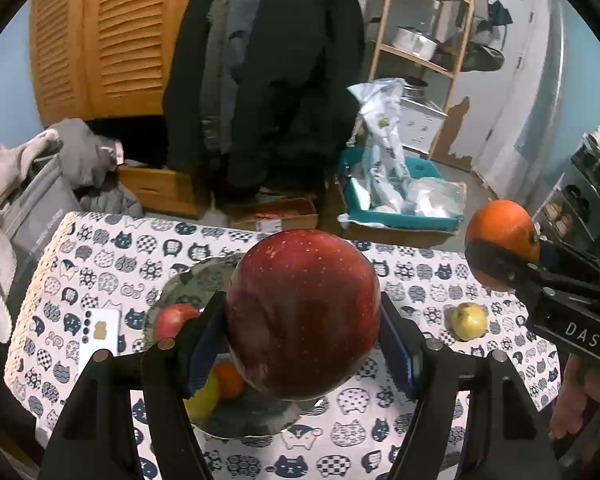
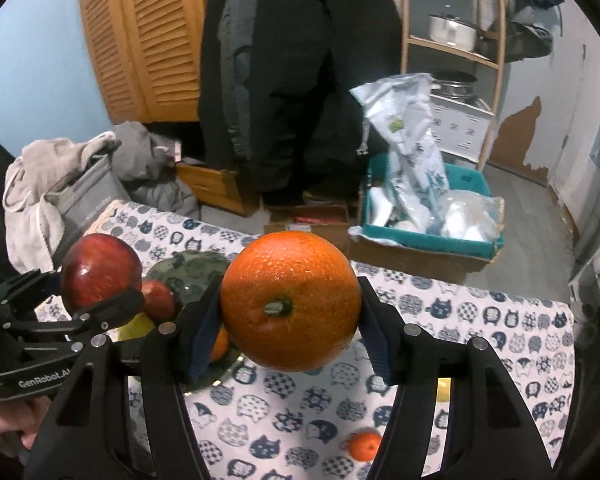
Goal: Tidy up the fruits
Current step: 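Lift the apple and orange and carry them over the glass bowl, then lower the apple and orange into the bowl and open both tools, then withdraw both tools from the bowl toward the remaining pear and orange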
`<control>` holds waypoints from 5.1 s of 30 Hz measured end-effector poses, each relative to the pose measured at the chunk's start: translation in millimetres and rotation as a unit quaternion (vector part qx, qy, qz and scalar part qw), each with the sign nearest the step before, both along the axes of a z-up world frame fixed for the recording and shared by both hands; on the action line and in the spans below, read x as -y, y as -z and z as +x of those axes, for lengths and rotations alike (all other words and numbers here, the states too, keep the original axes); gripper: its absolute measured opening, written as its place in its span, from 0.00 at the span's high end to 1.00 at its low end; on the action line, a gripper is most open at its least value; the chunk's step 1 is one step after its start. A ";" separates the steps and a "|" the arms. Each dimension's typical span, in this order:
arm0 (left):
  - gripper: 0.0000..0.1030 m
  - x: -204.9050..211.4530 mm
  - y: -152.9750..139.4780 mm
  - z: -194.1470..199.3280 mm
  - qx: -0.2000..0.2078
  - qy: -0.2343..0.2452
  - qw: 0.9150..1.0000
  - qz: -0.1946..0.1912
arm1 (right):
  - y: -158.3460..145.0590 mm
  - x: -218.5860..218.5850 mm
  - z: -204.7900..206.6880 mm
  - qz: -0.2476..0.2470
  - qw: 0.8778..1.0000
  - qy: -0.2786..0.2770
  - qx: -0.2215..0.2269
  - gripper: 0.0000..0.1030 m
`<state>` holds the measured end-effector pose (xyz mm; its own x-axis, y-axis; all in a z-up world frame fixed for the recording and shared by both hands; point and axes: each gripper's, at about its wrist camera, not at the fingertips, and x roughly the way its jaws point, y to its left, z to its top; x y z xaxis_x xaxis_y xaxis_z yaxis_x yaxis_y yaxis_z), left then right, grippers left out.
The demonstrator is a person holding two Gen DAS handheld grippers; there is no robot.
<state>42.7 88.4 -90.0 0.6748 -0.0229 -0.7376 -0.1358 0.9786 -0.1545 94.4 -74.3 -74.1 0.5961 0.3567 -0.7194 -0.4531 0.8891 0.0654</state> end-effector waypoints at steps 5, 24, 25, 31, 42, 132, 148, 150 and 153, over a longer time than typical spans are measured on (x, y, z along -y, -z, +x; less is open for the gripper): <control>0.29 -21.9 7.9 1.9 -0.008 -0.018 1.000 -0.002 | 5.3 -23.4 6.4 0.002 1.000 -0.015 -0.009 0.39; 0.29 -60.6 84.4 39.0 -0.104 -0.040 0.994 -0.016 | 75.0 -86.6 46.7 -0.009 0.995 -0.040 -0.093 0.39; 0.29 -60.0 88.4 41.1 -0.109 -0.039 0.993 -0.015 | 79.6 -87.3 49.1 -0.009 0.994 -0.039 -0.100 0.39; 0.29 -58.1 114.6 51.6 -0.143 -0.037 0.989 -0.024 | 105.3 -87.2 60.7 -0.018 0.991 -0.024 -0.128 0.39; 0.29 -50.3 144.2 63.0 -0.192 -0.026 0.981 -0.021 | 122.0 -84.9 66.1 -0.028 0.989 -0.023 -0.143 0.39; 0.20 -61.3 12.5 -10.0 -0.038 -0.076 0.996 -0.008 | 0.6 -51.5 6.6 -0.049 0.998 -0.028 0.008 0.31; 0.16 -2.5 -15.0 -3.6 -0.011 -0.026 0.999 0.014 | -21.8 31.1 -14.9 -0.053 0.998 0.020 0.035 0.28; 0.16 5.7 -15.3 -0.8 -0.012 -0.019 1.000 0.016 | -21.4 42.9 -15.6 -0.051 0.998 0.028 0.033 0.28; 0.16 17.6 -15.5 3.5 -0.013 -0.010 1.000 0.016 | -19.2 61.1 -15.6 -0.052 0.997 0.042 0.030 0.28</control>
